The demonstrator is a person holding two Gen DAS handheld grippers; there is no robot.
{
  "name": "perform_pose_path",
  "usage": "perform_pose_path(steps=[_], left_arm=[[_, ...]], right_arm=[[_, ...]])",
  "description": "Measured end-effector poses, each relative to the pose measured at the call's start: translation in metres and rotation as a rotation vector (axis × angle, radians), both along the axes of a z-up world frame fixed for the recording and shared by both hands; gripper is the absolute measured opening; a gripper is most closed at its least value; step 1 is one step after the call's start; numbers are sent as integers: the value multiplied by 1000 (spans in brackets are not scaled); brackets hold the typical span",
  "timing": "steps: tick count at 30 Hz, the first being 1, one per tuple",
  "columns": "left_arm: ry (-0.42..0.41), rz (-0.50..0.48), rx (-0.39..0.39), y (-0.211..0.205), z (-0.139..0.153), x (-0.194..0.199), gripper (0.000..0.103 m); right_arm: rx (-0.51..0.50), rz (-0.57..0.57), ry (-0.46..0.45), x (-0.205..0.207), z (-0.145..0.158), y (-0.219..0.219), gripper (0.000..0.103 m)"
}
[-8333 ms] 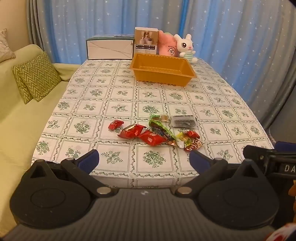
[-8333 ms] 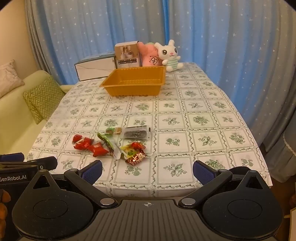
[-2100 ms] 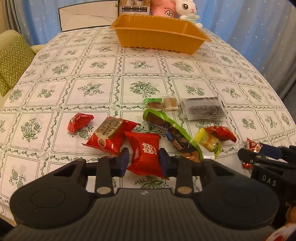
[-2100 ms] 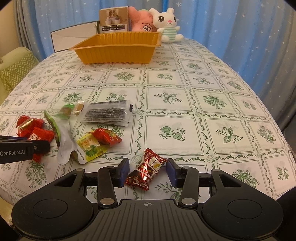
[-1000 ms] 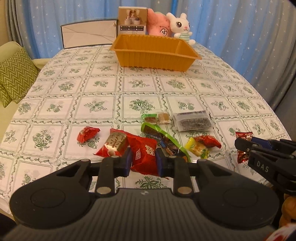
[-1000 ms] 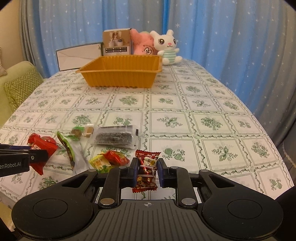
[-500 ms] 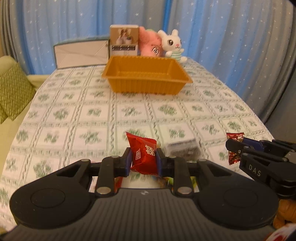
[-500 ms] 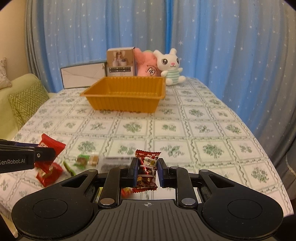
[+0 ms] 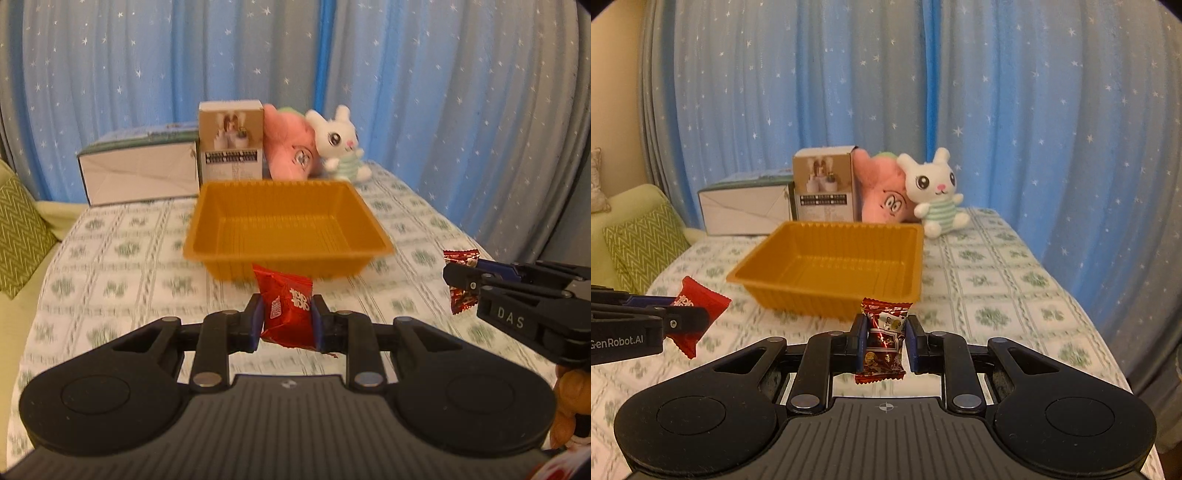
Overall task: Organize snacks
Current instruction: 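Carry both candies over the orange tray with both tools, then open both tools to drop the candies into the orange tray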
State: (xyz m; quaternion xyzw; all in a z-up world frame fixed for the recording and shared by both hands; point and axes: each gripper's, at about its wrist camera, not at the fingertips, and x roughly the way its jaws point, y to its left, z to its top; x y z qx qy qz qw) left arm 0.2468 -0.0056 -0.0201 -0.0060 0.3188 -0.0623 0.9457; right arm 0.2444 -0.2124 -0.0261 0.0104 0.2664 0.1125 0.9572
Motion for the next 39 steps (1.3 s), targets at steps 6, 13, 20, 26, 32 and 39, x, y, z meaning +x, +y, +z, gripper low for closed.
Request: perform_pose_path(steps=[6,13,20,26,32,39], left_arm=[[-34,13,-30,14,1,52,24],[-34,56,-72,27,-18,103,24],[-28,42,-79,30,-33,140,24],[-32,26,-118,33,-40,163,24],[-1,4,-141,33,-54,178,24],[-2,31,-170,42,-54,179,32]], right_arm=[[39,24,-4,56,2,8,22],[100,8,1,116,-4,9,22],[167,-16,64,163,-23,5,22],[182,-12,103,183,-35,13,22],[172,-8,125,194,-44,19,22],[197,-18,145,199,-48,17,22]])
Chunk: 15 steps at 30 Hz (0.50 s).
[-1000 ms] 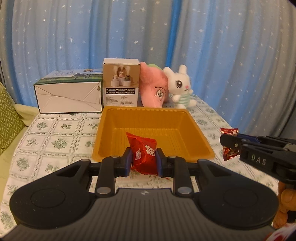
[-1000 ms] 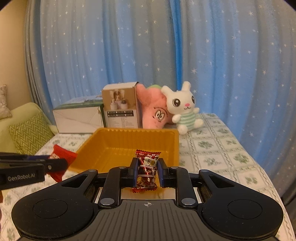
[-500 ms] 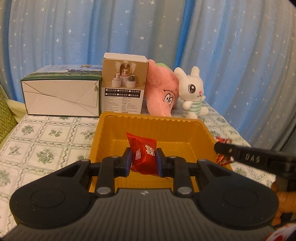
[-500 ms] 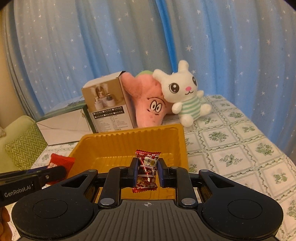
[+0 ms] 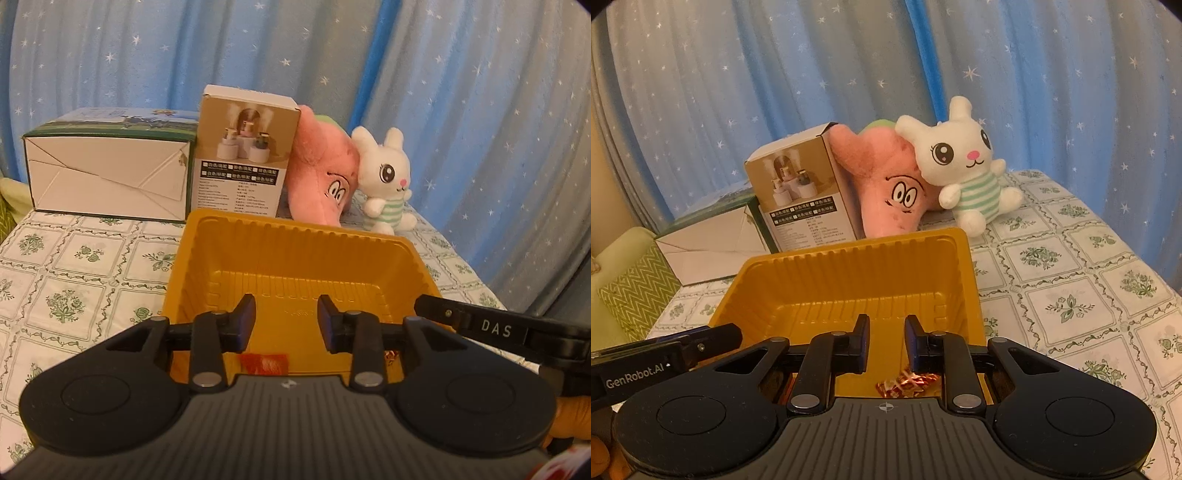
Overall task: Organize snacks
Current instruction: 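Open both tools to drop the candies into the orange tray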
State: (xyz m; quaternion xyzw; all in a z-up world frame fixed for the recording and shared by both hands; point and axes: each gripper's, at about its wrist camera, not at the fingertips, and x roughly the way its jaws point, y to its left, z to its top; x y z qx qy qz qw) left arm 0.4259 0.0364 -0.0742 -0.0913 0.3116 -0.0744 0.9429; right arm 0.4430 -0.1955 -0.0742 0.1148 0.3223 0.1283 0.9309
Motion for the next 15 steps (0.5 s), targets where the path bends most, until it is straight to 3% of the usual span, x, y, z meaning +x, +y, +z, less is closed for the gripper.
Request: perform_pose_path(steps=[15], left_arm=[[-6,2,19,-2,5,-5,44]], right_arm=[[-12,8,-18,-6,2,4,22]])
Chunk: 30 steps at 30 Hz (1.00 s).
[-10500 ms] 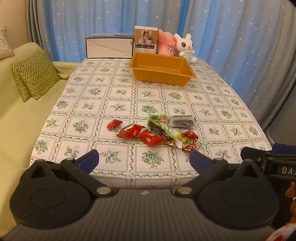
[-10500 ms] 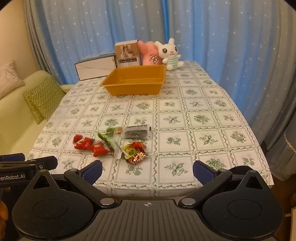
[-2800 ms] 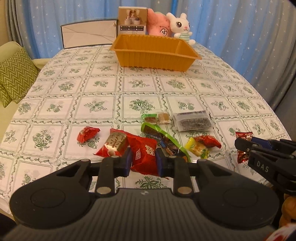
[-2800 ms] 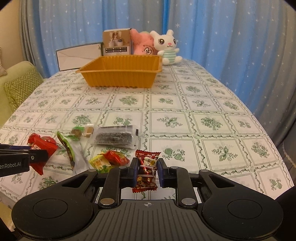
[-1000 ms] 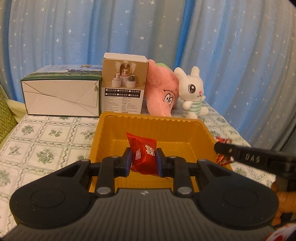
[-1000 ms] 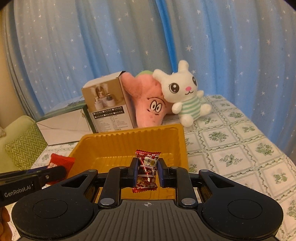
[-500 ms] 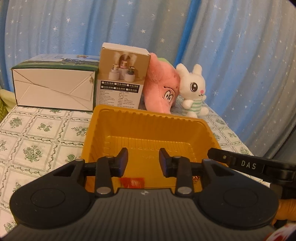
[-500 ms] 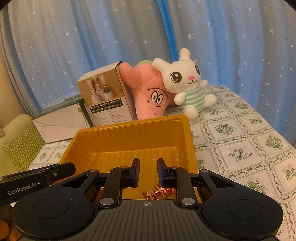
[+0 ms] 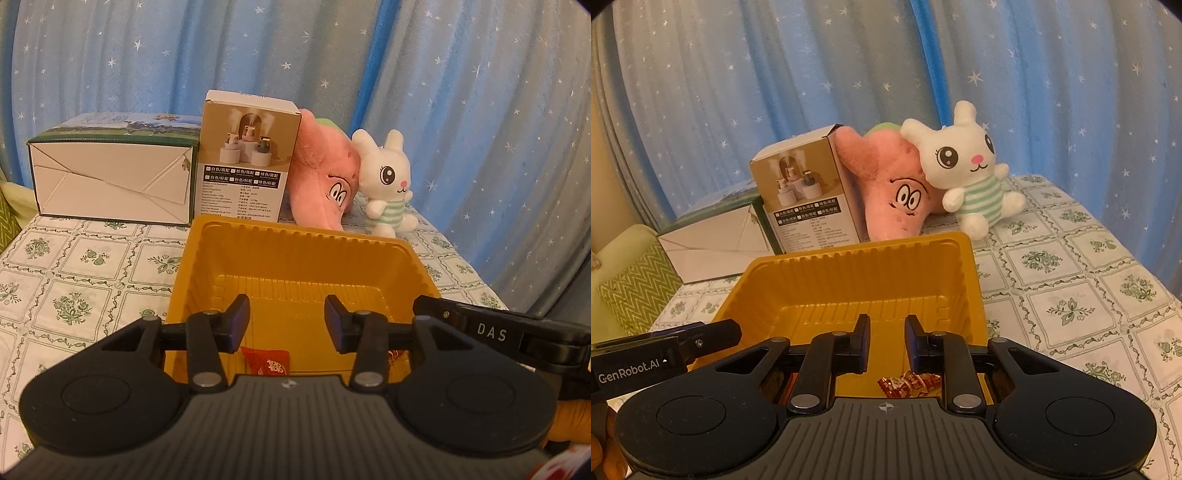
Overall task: Organize snacks
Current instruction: 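Open both tools to drop the candies into the orange tray, then grasp the gold-labelled red packet with the left tool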
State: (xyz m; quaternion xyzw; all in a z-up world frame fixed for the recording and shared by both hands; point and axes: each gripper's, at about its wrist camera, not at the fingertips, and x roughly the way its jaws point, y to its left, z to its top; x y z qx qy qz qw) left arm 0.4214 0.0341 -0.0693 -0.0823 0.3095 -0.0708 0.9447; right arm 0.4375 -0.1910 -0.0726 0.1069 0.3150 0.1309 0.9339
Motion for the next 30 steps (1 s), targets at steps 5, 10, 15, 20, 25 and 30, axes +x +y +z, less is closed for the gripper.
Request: perform_pose_path(steps=[5,10,15,20,25,30], left_arm=[[-18,10,26,-3,5,-7,49],[-38,18,31,-5,13,-20,62],[-52,26,28,-4,23,-42,75],[-57,37,49,-7,28,-75,85],[-59,42,39,-9,32,-120,97],[-43,66,29,-16,32,-169,103]], right_arm=[[9,3,-14,-5,4,-3,22],[16,2,-40,-17,10,-8,50],[37,-10,-66,-36,18,-18,72],[30,-35,-56,-66,23,-33,72],[8,-60,-45,-104,29,-47,72],[1,-74,-27,-148,28,-58,73]])
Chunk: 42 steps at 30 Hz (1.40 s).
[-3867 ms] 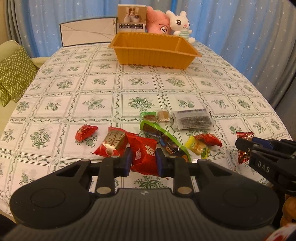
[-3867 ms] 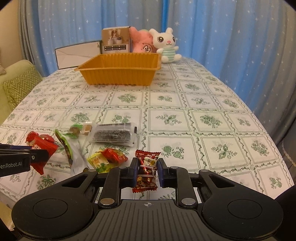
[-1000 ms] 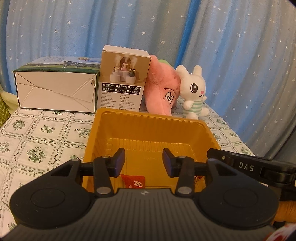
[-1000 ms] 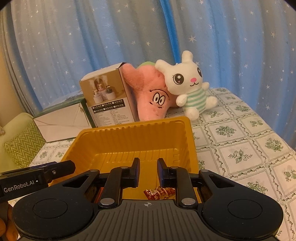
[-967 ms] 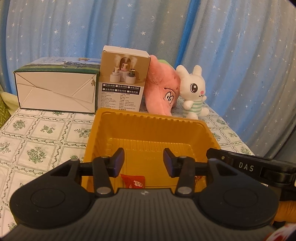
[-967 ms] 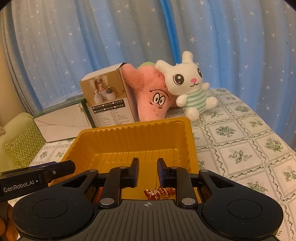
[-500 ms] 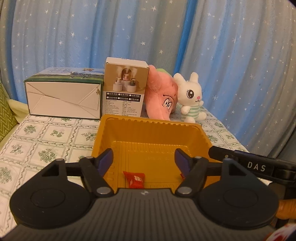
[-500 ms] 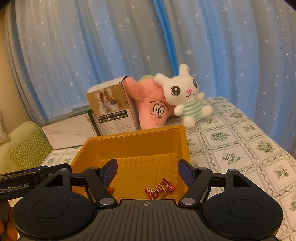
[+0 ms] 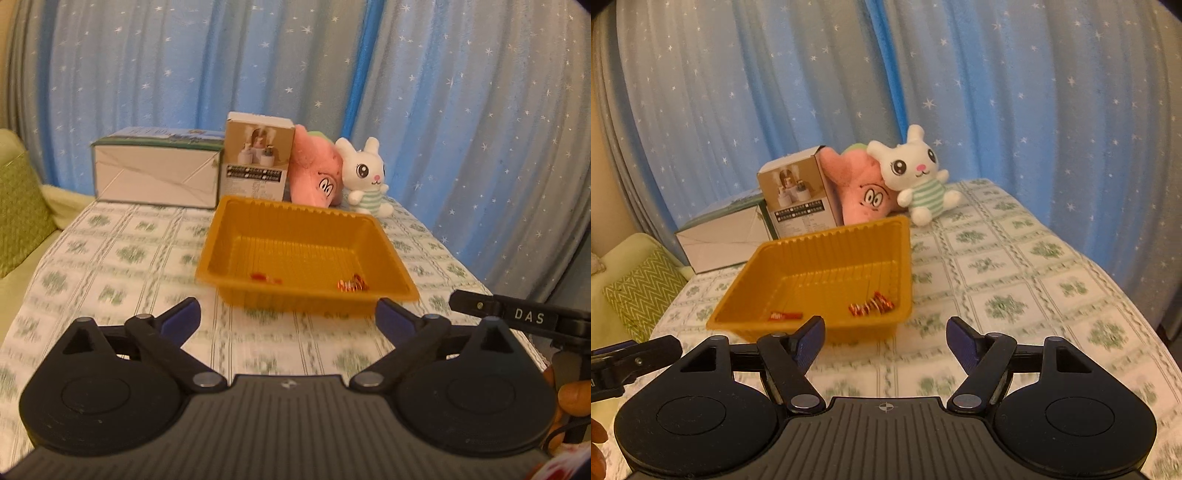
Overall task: Organize snacks
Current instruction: 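Grasp the gold-labelled red packet with the left tool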
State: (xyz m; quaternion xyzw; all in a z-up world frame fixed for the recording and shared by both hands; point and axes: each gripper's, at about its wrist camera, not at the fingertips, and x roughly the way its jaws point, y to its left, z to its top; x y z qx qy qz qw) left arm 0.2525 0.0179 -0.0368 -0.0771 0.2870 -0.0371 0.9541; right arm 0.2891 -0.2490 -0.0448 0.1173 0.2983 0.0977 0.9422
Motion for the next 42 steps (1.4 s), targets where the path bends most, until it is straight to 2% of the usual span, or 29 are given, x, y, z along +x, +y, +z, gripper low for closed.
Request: perform_pose_path(steps=[4,7,9,14,23,27,32,42], left_arm=[[30,19,-19,-3,-3,-39,103],[44,18,2,-6,-4,-68,103],[51,29,20,-7,-5,-86,103],[70,60,2,1,-8,-127,103],[97,73,52,8,-16,-179,103],[113,74,68,11,-22,-191,102],[122,89,68,17,-27,-194,101],[147,42,118,16,-42,-173,86]], right_arm=[[6,-16,43,-39,-7,-8,73],[3,-17,76,-70,-12,-11,74],[0,-12,88,-90,-14,-12,74],[16,-3,107,-137,-16,-13,74],[30,34,125,-191,-21,-3,74],[23,94,115,-202,-23,10,74],[12,109,126,-202,-30,15,74],[19,100,149,-193,-40,12,74]])
